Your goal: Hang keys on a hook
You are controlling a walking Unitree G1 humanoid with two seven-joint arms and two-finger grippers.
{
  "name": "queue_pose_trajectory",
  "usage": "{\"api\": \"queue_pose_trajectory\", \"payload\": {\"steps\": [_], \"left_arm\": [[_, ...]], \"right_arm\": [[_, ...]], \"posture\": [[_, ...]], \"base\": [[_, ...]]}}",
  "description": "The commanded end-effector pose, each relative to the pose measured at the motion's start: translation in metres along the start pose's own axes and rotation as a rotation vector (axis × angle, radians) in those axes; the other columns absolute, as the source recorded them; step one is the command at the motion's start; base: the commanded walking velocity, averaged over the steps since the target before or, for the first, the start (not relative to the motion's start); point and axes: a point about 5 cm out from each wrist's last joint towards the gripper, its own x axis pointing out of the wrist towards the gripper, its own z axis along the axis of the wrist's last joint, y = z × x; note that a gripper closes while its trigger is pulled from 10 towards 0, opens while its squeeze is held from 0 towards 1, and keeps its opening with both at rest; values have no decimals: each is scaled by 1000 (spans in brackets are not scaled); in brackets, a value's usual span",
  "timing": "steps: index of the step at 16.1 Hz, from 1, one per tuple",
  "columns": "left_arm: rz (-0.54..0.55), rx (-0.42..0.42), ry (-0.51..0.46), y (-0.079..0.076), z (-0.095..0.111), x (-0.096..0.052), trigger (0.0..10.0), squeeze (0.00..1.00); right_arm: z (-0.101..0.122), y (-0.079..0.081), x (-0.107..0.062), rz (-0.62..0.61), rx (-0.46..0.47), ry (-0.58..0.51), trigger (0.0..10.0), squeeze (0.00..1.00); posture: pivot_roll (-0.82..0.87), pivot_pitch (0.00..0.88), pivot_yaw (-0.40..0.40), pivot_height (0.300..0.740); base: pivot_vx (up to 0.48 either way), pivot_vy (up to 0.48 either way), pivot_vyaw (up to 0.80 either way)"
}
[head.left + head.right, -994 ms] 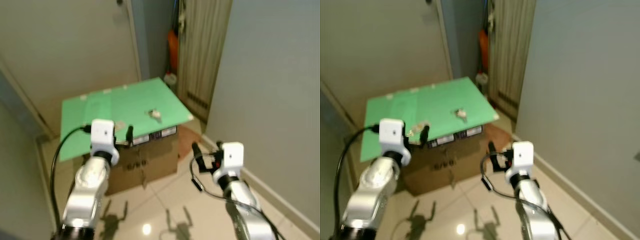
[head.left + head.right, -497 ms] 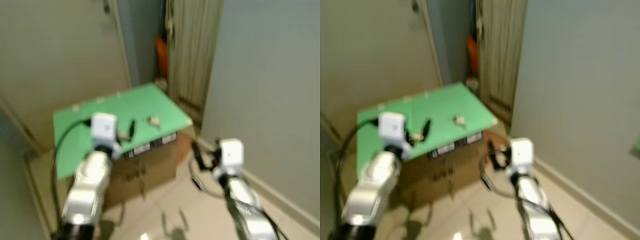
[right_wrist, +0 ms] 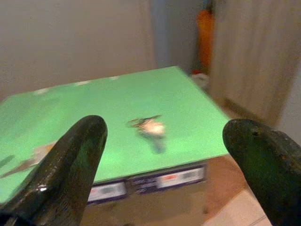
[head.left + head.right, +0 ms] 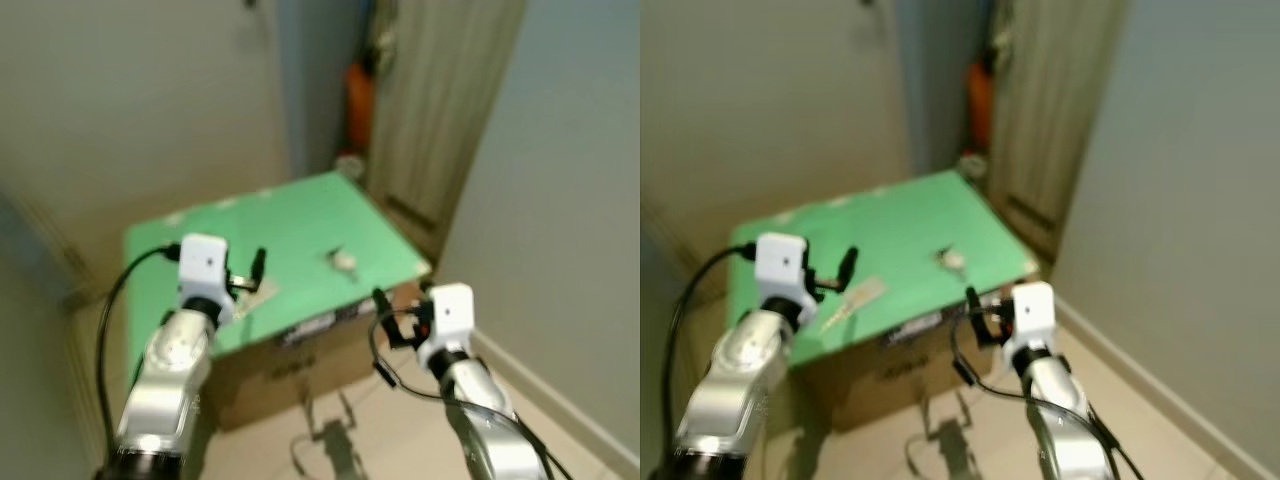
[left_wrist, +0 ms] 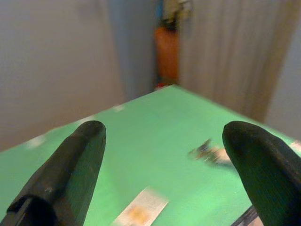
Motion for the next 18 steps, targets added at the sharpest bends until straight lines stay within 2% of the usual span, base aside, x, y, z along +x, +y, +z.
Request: {"api": "queue_pose_trajectory", "payload": {"steps": [1,3,6,10,13,15,18], "left_arm": [[-14,1,-10,-4,3,1,10000,0],[-17,11,-5,-4,2,1,10000,0],[22,43,37,0,-4,-1,10000,0],[72,80,93,10,-25,-7,10000,0],[120,65,146,17,-41,-6,10000,0],[129,38,197,10,-52,-8,10000,0],[85,95,207,0,-63,-5,10000,0]], "right_arm": [[0,-4,-2,-11,1,0,10000,0],[-1,-4,-3,-10,-1,0,10000,0],[-1,-5,-4,-14,0,2,10000,0],[1,-8,-7,-4,-9,9,10000,0],[4,-15,-14,13,-35,24,10000,0],[6,-32,-28,2,-71,58,10000,0],[8,-37,-37,26,-94,87,10000,0]], "posture": [[-26,0,46,740],[-26,0,46,740],[-24,0,39,740],[-32,6,1,740],[-52,29,-22,740],[-76,71,-60,740],[-115,115,-111,740]], "base": [[469,0,0],[480,0,0],[0,0,0],[0,0,0],[0,0,0],[0,0,0],[0,0,0]]}}
